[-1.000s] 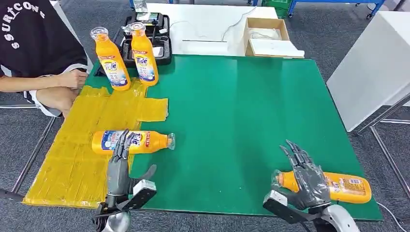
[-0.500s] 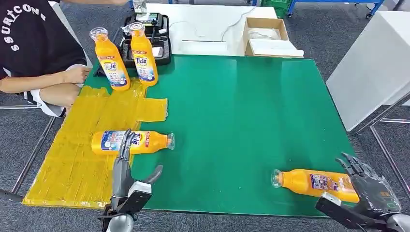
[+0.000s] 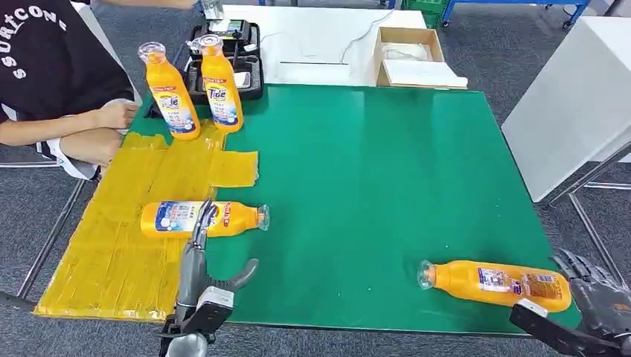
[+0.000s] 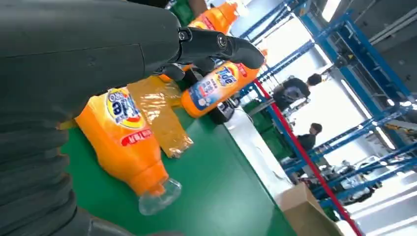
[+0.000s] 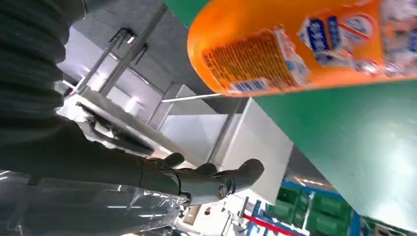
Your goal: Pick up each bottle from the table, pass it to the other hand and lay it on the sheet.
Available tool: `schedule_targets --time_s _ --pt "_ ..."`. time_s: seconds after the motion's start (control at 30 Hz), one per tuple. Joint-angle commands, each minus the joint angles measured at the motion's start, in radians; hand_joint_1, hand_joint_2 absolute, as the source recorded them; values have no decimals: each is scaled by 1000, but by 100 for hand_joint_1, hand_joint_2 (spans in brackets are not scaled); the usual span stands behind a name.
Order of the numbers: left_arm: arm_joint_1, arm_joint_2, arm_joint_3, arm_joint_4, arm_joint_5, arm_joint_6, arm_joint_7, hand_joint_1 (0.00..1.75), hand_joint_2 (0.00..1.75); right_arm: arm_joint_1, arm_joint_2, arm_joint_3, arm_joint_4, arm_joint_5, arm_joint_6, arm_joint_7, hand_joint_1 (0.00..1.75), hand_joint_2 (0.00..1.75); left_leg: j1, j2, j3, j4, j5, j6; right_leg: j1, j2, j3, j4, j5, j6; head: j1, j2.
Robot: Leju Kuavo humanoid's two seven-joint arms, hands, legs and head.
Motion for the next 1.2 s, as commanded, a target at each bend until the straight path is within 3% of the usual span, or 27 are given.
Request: schedule_targets --time_s 0.03,0.33,0.7,0.87,1.2 --pt "-11 31 -48 17 9 -15 2 0 175 -97 62 123 204 47 -22 16 0 175 1 1 6 -3 0 -1 0 4 7 -4 0 0 0 0" --pt "-23 30 -65 39 19 -25 1 0 175 -214 93 240 395 117 -88 44 0 175 2 2 5 -2 0 -1 2 4 5 -4 1 0 0 0" --pt "-28 32 -72 46 24 -29 0 0 175 -252 108 270 447 112 -111 26 0 175 1 1 6 -2 0 -1 1 4 6 -3 0 0 0 0" --pt "-34 31 -75 58 30 -33 -1 0 175 -306 132 322 520 131 -157 28 0 175 2 7 8 -3 0 -1 1 8 7 -4 2 -1 0 0" --pt "-37 32 -76 63 30 -36 -1 0 175 -317 130 332 539 137 -155 32 0 175 2 16 13 -1 -5 0 1 16 7 -3 3 -3 0 0"
